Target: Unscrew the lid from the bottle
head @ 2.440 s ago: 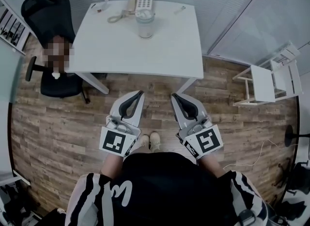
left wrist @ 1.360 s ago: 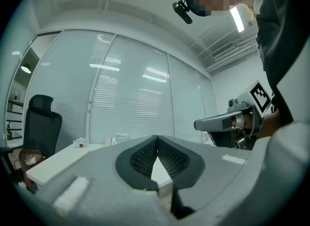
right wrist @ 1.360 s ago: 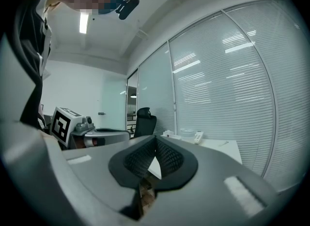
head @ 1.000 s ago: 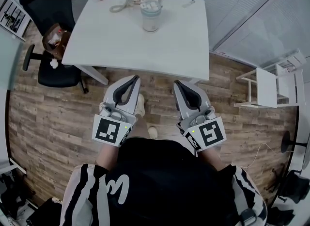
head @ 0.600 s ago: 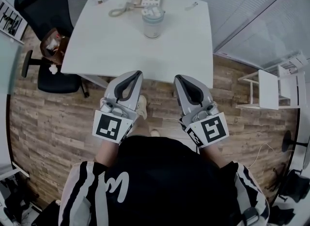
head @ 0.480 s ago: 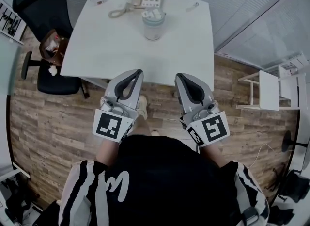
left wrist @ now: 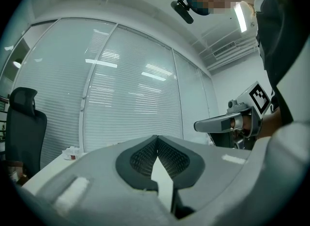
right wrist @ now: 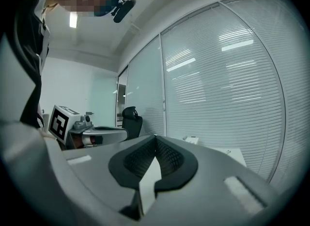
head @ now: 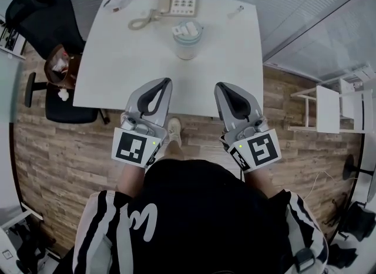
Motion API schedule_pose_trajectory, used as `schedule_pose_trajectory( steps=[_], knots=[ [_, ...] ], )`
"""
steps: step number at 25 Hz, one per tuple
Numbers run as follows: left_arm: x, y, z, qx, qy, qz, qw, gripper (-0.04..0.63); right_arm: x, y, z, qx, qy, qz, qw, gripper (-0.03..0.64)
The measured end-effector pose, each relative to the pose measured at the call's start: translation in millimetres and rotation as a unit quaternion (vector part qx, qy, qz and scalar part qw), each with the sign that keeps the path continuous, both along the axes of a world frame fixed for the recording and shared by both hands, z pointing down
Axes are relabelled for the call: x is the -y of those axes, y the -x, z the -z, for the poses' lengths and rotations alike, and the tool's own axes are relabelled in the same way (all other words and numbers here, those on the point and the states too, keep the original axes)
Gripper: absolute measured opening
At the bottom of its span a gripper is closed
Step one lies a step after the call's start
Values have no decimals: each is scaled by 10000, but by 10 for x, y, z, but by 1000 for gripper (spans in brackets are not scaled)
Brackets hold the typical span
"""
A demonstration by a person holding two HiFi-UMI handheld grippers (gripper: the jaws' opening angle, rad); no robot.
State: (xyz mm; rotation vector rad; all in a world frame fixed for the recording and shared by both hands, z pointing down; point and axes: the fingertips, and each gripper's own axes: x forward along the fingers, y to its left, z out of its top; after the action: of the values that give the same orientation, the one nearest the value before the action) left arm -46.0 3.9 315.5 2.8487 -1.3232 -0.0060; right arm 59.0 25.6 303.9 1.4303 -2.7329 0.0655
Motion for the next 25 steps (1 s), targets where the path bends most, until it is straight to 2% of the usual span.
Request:
schedule_pose_trajectory(
  steps=[5,25],
  knots=[
    [311,31,-16,22,-9,-83,10000,0,291,79,33,114,117,-111,9998,2],
    [1276,182,-132,20,112,-538,9985,0,1170,197,-138,-94,183,-508,9985,1]
  ],
)
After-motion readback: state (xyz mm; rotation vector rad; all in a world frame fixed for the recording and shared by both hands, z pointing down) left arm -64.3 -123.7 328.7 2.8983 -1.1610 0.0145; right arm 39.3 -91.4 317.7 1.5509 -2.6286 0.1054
